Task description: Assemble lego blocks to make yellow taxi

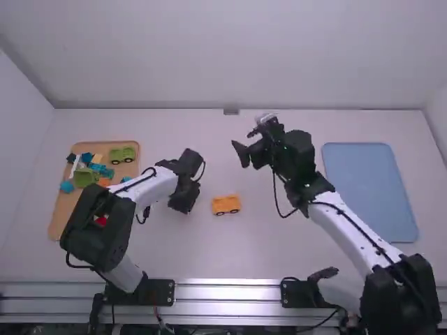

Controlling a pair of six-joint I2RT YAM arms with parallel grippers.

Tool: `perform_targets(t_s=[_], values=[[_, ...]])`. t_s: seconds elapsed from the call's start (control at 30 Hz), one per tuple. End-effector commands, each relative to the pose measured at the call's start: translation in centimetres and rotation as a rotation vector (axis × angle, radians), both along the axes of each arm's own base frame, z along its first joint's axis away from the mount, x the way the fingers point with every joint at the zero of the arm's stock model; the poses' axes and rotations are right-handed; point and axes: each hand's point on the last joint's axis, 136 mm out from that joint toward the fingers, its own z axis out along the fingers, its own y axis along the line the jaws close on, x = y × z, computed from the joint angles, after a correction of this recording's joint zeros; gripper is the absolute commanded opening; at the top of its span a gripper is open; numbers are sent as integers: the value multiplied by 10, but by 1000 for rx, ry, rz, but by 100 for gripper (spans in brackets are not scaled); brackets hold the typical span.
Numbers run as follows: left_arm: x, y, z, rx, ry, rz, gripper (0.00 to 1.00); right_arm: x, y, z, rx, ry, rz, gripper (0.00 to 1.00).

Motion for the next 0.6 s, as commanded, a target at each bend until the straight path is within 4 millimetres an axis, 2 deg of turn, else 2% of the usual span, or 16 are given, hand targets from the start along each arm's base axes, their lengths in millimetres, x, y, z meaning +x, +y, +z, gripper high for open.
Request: perform_targets(t_s=[0.0, 0.07, 0.33, 0.57], values=[[4, -6, -1, -42, 6, 128, 2, -33, 16, -4, 35, -5, 265, 99], [8, -8, -1, -51, -11, 156, 2, -38, 12, -4, 68, 5, 328, 99], [-2, -10, -6, -83, 40, 343, 3, -45, 5, -5, 119, 17, 433, 99], [0, -11, -20, -116, 0, 381, 2, -56, 20, -6, 91, -12, 492, 99]])
